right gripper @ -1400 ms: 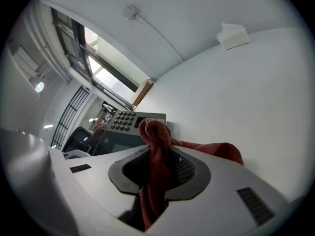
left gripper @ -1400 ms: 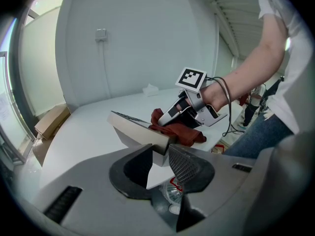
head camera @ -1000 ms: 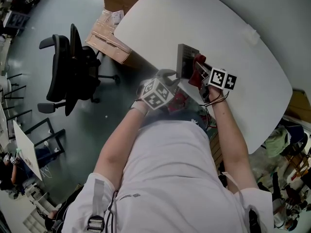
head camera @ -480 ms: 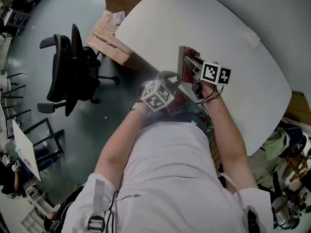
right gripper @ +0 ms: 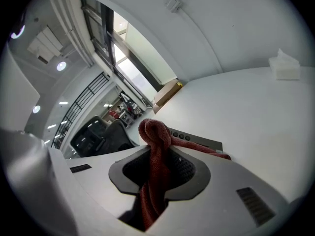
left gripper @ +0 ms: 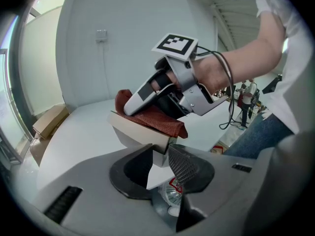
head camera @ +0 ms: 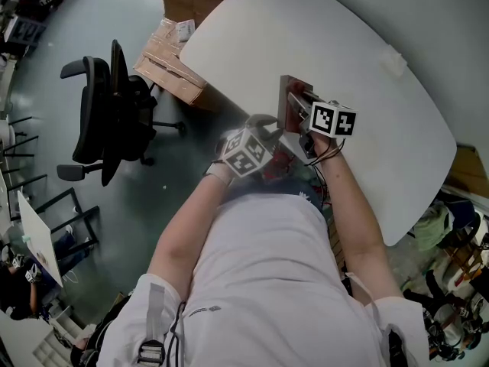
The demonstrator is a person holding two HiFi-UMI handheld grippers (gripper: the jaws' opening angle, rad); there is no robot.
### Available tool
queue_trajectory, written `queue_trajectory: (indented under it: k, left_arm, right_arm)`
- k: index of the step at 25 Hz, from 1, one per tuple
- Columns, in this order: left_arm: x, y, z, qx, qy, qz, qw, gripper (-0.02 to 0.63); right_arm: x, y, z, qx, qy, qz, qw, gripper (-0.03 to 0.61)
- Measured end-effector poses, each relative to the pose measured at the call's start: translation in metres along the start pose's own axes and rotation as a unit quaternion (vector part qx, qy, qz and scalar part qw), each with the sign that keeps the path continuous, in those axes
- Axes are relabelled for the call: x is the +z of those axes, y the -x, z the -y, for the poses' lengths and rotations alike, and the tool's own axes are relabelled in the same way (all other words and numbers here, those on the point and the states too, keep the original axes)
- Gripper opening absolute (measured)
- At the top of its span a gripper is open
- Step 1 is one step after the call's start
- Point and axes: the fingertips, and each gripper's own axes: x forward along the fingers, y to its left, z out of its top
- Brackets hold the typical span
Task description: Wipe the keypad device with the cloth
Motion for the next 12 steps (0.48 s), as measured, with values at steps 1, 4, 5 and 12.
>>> queue_trajectory:
  k: [1,4,5,12]
  left_arm:
    - [0.000,0.000,0.000,0.000,0.000,0.001,1.0000,0.106]
    - [0.001,0.000,0.000,-0.001,0.000,0.002,1.0000,0.106]
    - [0.000,0.000,0.000,-0.001,0.000,0.003,1.0000,0.106]
    - [0.000,-0.002,0.000,-0.002,0.000,0.004,1.0000,0.106]
  right_arm:
    - [0.000,0.000,0.001,-0.001,-0.002,0.002,1.000,0.089]
    - [-0.003,0.002,0.010,-0.009,-0.013,0.007,1.000,0.088]
    - [-0.006,0.003,0.015,-0.013,-0.019,0.007,1.000,0.089]
    - [-0.024,0.010,0.062,-0.048,-0.072,0.007,0.996,0.087]
